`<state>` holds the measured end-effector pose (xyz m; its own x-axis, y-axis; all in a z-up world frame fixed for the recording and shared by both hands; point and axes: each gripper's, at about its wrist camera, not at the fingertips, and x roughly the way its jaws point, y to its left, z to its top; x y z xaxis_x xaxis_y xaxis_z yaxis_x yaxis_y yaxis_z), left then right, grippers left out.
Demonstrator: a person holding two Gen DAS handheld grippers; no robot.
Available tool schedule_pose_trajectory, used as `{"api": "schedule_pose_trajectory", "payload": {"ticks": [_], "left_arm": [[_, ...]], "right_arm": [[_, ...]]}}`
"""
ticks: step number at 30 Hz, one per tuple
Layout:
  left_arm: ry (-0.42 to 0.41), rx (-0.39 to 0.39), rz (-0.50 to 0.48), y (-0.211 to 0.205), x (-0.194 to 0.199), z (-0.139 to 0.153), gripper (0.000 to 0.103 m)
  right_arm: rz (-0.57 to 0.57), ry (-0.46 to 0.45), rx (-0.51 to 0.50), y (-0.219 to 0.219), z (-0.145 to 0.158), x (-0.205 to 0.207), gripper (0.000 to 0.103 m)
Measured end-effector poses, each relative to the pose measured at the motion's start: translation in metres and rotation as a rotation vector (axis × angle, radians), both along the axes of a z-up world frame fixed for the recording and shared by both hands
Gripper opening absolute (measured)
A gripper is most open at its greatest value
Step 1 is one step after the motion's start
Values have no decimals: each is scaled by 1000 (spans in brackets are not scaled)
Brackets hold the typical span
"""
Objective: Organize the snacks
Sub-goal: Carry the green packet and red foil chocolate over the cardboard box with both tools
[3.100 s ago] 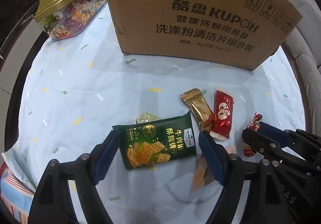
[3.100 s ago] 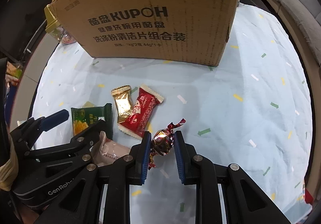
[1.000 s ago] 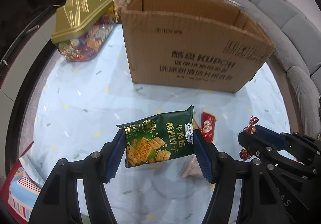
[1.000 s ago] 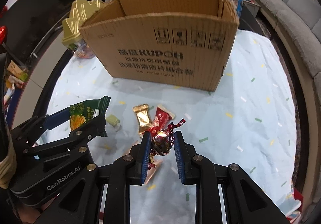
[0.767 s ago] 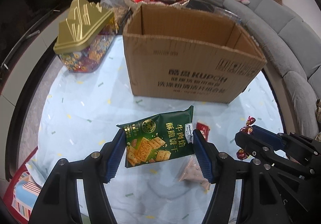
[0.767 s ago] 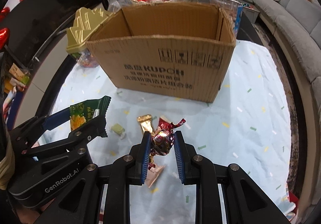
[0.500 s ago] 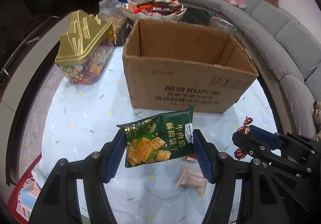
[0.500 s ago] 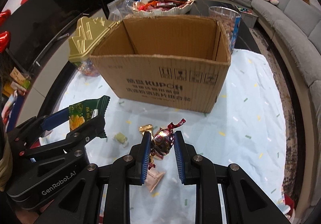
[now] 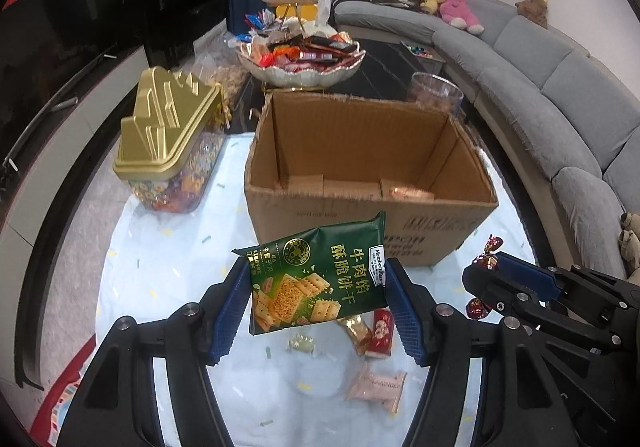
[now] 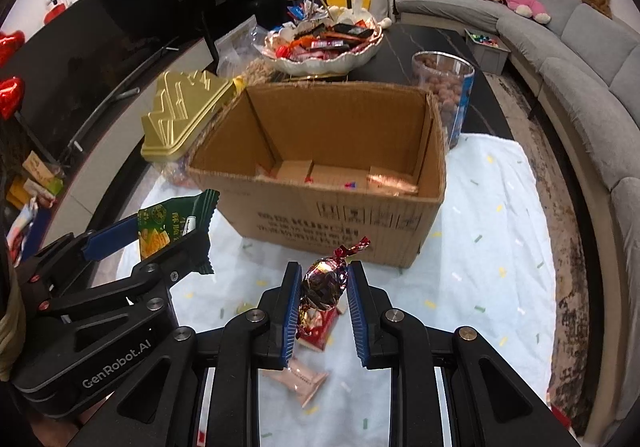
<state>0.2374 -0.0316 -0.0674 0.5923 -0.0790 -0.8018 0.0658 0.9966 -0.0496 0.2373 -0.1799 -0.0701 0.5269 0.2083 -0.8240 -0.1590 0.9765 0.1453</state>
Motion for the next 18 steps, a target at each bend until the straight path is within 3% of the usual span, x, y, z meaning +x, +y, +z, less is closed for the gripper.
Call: {"api": "schedule_pose_trajectory", "payload": {"ticks": [18], "left_arm": [[-50, 1, -15, -3, 50, 27, 65]], "right_arm": [[-17, -65, -6, -4, 31, 44, 25]]}}
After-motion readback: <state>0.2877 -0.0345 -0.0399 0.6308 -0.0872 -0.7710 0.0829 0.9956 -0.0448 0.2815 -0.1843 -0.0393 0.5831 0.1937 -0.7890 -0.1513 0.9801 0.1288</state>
